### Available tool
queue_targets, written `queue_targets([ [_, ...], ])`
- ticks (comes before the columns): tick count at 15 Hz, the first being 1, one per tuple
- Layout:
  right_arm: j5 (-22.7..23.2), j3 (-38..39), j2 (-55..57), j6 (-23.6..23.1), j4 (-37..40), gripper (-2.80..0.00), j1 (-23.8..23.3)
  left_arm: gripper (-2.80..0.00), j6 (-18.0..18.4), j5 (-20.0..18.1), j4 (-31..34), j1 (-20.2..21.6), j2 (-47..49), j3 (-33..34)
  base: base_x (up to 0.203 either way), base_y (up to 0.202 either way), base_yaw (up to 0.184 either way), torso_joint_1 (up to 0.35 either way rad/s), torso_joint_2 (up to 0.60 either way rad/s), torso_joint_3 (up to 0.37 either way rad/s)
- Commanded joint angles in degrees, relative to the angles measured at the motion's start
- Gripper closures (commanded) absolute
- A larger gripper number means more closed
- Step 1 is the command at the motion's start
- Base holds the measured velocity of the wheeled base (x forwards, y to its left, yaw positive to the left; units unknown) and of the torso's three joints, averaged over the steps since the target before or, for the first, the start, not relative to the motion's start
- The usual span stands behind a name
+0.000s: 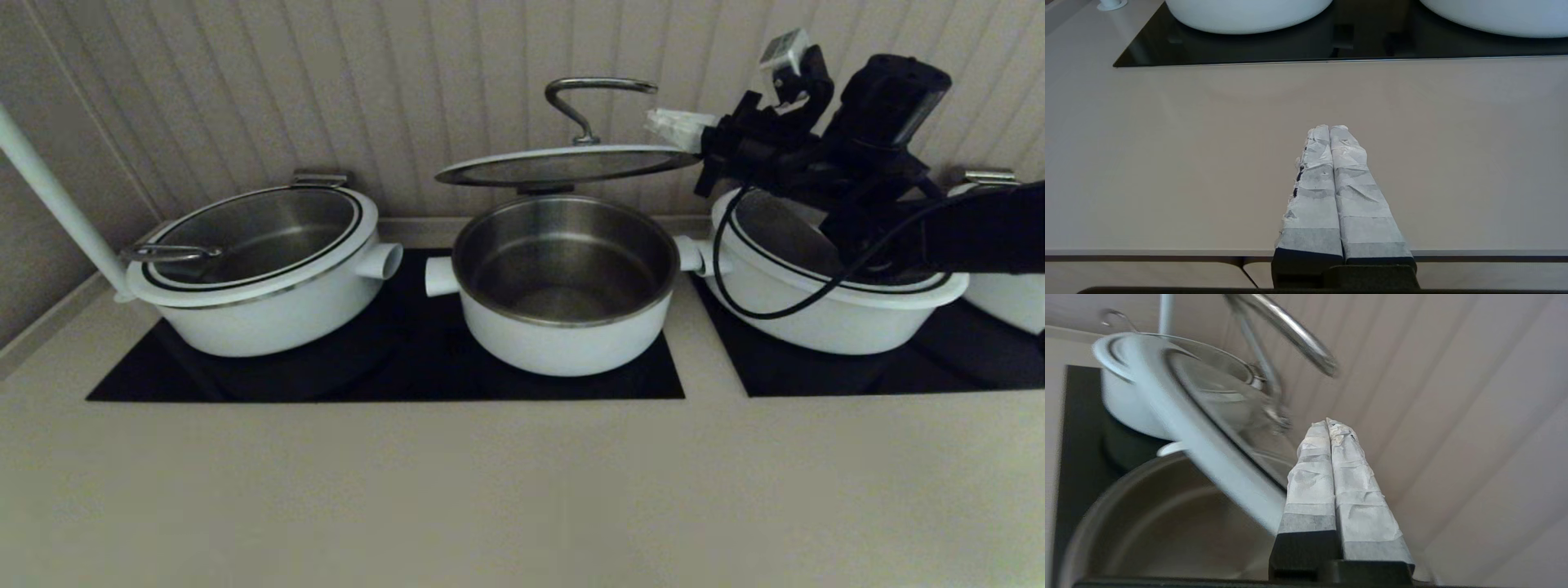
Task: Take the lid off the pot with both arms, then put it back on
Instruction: Close the pot lid
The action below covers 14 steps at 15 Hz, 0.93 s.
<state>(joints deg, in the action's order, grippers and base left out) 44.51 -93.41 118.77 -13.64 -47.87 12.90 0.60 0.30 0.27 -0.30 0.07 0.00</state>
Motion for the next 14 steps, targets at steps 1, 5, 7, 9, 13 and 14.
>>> queue_targets([
  [1, 0.24, 3.32, -2.65, -0.09, -0.29, 0.00, -0.05, 0.00, 0.02, 0.00, 0.00, 0.02, -0.07, 0.00, 0.000, 0.000, 0.000, 0.000, 0.00, 0.000],
  [5, 0.23, 8.15, -5.66, -0.07, 0.09, 0.00, -0.07, 0.00, 0.02, 0.05, 0.00, 0.02, 0.01, 0.00, 0.000, 0.000, 0.000, 0.000, 0.00, 0.000],
  [7, 0.24, 10.52, -7.22, -0.05, 0.63, 0.00, -0.42, 0.00, 0.02, 0.05, 0.00, 0.00, -0.05, 0.00, 0.000, 0.000, 0.000, 0.000, 0.00, 0.000],
  [9, 0.25, 12.09, -9.05, -0.15, 2.71, 0.00, -0.90, 0.00, 0.02, 0.05, 0.00, 0.01, 0.01, 0.00, 0.000, 0.000, 0.000, 0.000, 0.00, 0.000],
  [13, 0.23, 13.85, -11.37, -0.25, 5.58, 0.00, -1.47, 0.00, 0.02, 0.05, 0.00, -0.05, -0.07, 0.00, 0.000, 0.000, 0.000, 0.000, 0.00, 0.000],
  [14, 0.23, 14.45, -11.70, -0.33, 5.74, 0.00, -1.47, 0.00, 0.02, 0.05, 0.00, -0.05, 0.01, 0.00, 0.000, 0.000, 0.000, 0.000, 0.00, 0.000],
])
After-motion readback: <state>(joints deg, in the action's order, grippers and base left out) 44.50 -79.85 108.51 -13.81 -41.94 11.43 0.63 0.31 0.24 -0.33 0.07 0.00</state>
